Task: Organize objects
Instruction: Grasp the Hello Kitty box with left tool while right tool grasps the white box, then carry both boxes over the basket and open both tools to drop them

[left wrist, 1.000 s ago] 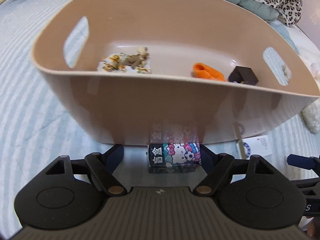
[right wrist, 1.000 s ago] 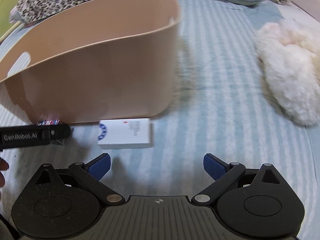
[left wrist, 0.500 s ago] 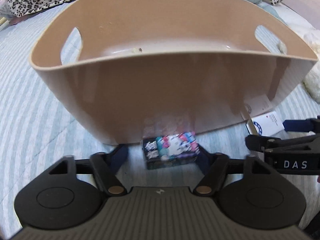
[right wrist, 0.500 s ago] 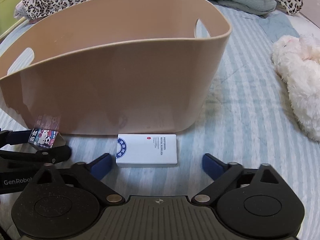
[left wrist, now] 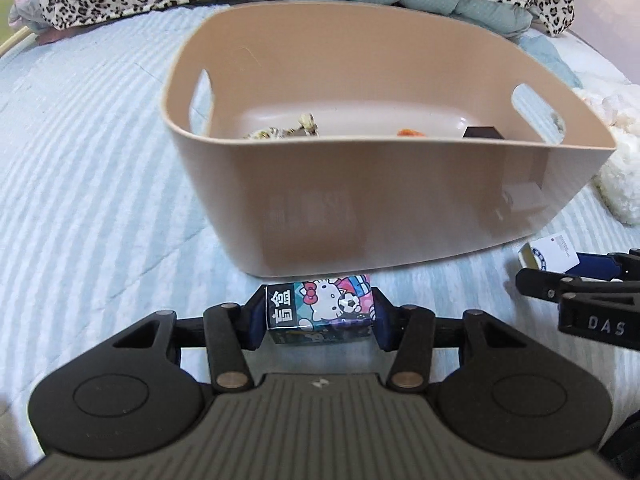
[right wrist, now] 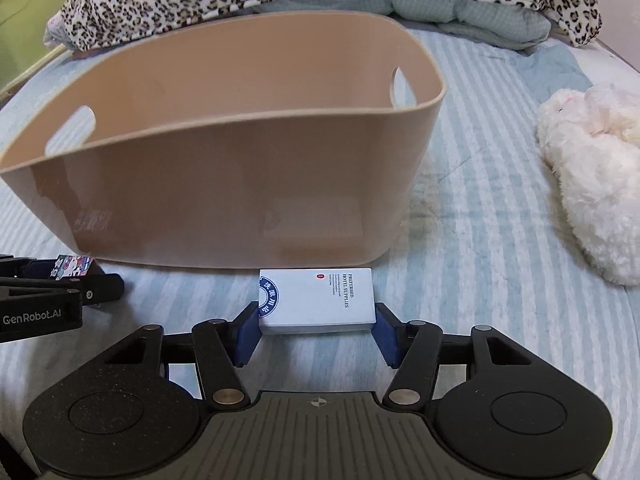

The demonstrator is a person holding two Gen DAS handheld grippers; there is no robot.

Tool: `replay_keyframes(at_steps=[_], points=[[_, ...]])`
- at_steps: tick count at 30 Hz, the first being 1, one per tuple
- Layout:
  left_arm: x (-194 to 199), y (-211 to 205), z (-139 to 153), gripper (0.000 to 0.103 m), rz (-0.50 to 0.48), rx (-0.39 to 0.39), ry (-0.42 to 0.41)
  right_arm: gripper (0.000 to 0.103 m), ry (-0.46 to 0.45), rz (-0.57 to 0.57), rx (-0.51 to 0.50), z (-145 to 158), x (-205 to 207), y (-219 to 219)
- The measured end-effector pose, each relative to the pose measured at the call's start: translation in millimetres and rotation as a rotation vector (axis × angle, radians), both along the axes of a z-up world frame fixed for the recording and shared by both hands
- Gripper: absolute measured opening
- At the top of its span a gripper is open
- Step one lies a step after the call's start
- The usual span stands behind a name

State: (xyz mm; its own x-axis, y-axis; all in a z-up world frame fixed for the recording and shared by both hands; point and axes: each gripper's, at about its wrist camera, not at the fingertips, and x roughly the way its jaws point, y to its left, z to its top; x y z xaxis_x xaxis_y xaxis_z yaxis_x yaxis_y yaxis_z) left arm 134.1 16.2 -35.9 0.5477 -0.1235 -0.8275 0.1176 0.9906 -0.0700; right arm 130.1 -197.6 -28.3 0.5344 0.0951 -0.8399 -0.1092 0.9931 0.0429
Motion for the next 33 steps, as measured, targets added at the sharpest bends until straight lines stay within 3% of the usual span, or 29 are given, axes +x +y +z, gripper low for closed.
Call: replay_keyframes(at_steps=[9, 15, 24, 27, 33], points=[[-23.8, 8.4, 41.0, 0.052, -0.007, -0.007, -0.118, 0.055, -0.082, -0.006, 0.064, 35.0, -19.7, -8.5], [-30.3, 10.5, 76.5, 0.052, -0.022, -0.032, -0.200, 0.055, -0.200, 0.000, 0.079, 77.5, -35.4, -7.2], [2.5, -5.9, 114.1, 0.052, -0.024, 0.003, -0.301, 0.055, -0.324, 0.003, 0.091, 122.8, -12.9, -5.3], [23.5, -12.5, 114.7, 0.052, -0.019, 0.031, -0.298, 0.055, -0.331, 0.007, 0.084, 126.0, 3.6, -4.0], [68.8, -19.1, 94.0, 0.052, -0.008, 0.026, -0.182, 0.055, -0.284, -0.004, 0.078, 110.8, 41.0, -1.0]])
